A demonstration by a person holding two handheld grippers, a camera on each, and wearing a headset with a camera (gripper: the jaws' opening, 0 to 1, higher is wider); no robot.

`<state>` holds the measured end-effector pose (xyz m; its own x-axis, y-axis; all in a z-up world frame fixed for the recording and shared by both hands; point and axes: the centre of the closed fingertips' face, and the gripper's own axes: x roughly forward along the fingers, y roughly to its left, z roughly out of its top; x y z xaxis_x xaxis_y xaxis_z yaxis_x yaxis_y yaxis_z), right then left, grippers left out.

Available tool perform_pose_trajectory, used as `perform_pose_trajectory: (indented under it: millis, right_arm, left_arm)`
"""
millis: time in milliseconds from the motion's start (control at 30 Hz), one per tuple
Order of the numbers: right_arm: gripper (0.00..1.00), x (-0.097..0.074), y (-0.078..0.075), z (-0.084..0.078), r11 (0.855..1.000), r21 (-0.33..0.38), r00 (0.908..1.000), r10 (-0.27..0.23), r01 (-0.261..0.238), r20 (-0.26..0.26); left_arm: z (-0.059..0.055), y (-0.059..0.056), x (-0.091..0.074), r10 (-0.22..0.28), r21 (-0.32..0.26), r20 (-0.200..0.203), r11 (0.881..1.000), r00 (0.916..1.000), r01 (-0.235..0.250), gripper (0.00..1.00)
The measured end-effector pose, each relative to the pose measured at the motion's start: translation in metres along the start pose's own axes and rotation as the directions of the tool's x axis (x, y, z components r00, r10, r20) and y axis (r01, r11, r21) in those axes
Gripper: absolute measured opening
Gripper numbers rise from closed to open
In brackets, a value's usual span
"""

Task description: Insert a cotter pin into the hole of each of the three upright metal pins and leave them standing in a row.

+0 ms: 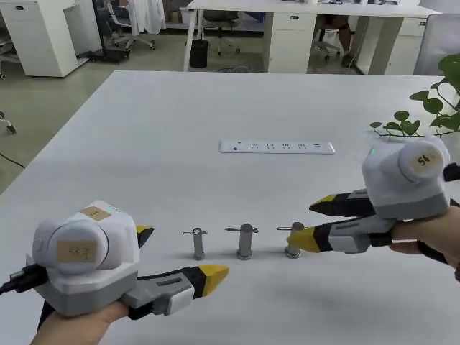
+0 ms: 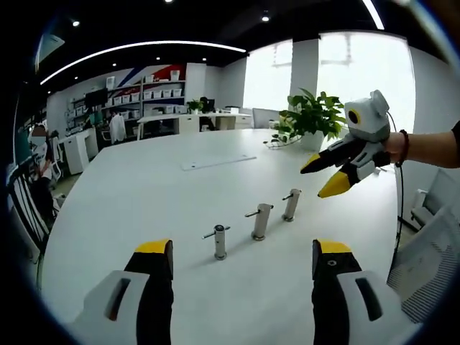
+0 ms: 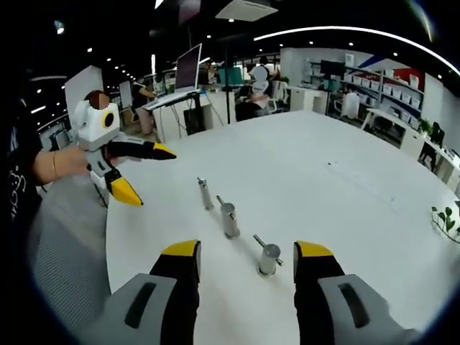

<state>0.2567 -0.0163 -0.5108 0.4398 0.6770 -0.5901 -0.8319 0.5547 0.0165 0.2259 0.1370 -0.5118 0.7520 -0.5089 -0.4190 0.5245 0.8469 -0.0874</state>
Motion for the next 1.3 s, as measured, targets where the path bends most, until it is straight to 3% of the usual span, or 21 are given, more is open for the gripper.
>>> perform_pose_trajectory:
  millis: [67, 233, 367, 567, 667, 800, 967, 1067, 1300]
  right_arm:
    - [0.53, -0.002, 0.0, 0.001, 0.999, -0.003, 0.9994, -0.032, 0.032, 0.015]
    - [0.62, -0.006, 0.009, 0.004, 0.992, 0.097, 0.994, -0.092, 0.086, 0.06]
    - [0.69, -0.008, 0.009, 0.003, 0.972, 0.188, 0.9842, -0.156, 0.138, 0.084]
    - [0.78, -0.009, 0.014, 0.002, 0.954, 0.247, 0.9717, -0.205, 0.171, 0.118]
    - [0.79, -0.006, 0.019, -0.004, 0.946, 0.274, 0.9707, -0.211, 0.173, 0.116]
    - [0.86, -0.004, 0.024, -0.008, 0.939, 0.293, 0.9691, -0.221, 0.181, 0.11]
    - [0.9, -0.007, 0.026, -0.002, 0.92, 0.353, 0.9622, -0.234, 0.172, 0.14]
    - [0.93, -0.008, 0.029, 0.001, 0.921, 0.349, 0.9592, -0.238, 0.174, 0.152]
    - [0.95, -0.006, 0.034, -0.007, 0.919, 0.358, 0.9632, -0.23, 0.167, 0.14]
  left_arm:
    - [0.003, 0.001, -0.001, 0.007, -0.004, 0.006, 1.0, 1.0, -0.007, 0.78]
    - [0.005, 0.002, -0.002, 0.019, 0.011, 0.004, 1.0, 0.9998, -0.019, 0.78]
    - [0.005, 0.005, -0.002, 0.04, 0.012, -0.003, 0.999, 0.9992, -0.04, 0.78]
    - [0.005, 0.01, -0.003, 0.059, -0.013, -0.002, 0.998, 0.9983, -0.059, 0.79]
    - [0.004, 0.013, -0.005, 0.078, -0.01, -0.003, 0.997, 0.9969, -0.078, 0.86]
    - [0.002, 0.014, -0.007, 0.083, -0.012, 0.0, 0.996, 0.9966, -0.083, 0.86]
    - [0.003, 0.011, -0.01, 0.074, -0.032, 0.022, 0.997, 0.997, -0.073, 0.9]
    - [0.004, 0.011, -0.01, 0.079, -0.032, 0.025, 0.996, 0.9966, -0.078, 0.92]
    - [0.004, 0.011, -0.011, 0.082, -0.023, 0.026, 0.996, 0.9963, -0.082, 0.99]
